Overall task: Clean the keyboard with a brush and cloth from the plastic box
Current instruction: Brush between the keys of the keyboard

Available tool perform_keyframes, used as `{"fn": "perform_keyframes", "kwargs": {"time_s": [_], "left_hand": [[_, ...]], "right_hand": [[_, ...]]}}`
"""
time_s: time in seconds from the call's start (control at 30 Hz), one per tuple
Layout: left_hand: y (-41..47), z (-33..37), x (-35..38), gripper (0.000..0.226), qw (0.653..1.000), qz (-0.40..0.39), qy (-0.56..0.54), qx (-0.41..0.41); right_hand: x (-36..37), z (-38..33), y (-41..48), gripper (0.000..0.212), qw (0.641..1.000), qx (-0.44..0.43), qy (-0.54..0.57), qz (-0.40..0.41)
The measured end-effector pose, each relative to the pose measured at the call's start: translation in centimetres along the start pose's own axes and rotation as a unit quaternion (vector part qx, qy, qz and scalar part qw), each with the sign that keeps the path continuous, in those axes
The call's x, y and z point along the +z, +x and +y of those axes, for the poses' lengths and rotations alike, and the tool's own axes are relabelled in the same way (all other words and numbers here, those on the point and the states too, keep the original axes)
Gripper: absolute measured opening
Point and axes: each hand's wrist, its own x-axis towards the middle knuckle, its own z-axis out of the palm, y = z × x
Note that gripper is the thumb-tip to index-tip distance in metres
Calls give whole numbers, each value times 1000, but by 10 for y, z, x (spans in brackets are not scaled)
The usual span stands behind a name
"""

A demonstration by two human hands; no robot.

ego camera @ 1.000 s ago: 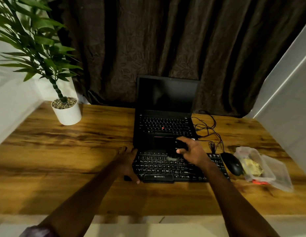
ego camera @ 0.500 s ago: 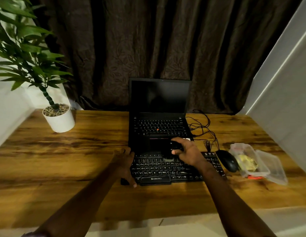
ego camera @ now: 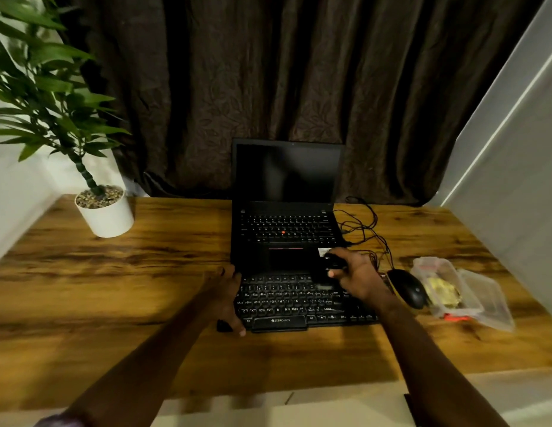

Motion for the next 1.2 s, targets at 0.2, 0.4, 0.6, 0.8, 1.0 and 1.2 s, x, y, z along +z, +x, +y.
{"fn": "perform_keyframes", "kwargs": {"time_s": [0.2, 0.4, 0.6, 0.8, 1.0, 1.2], "left_hand": [[-1, -1, 0, 142, 1000, -2, -12, -3], [0, 1, 0, 143, 1000, -8, -6, -9], [-1, -1, 2, 144, 1000, -4, -18, -8], [0, -9, 12, 146, 998, 9, -59, 5], [-6, -20, 22, 146, 992, 34, -125, 16], [-11, -55, 29, 148, 974, 28, -219, 45]], "right_hand": [[8, -8, 3, 49, 999, -5, 50, -7], [-17, 21, -2, 54, 998, 37, -35, 31], [16, -21, -5, 50, 999, -15, 38, -24], [29, -35, 0, 47, 996, -10, 83, -13], [1, -6, -12, 48, 999, 12, 37, 26], [27, -39, 0, 48, 998, -7, 62, -2]]}}
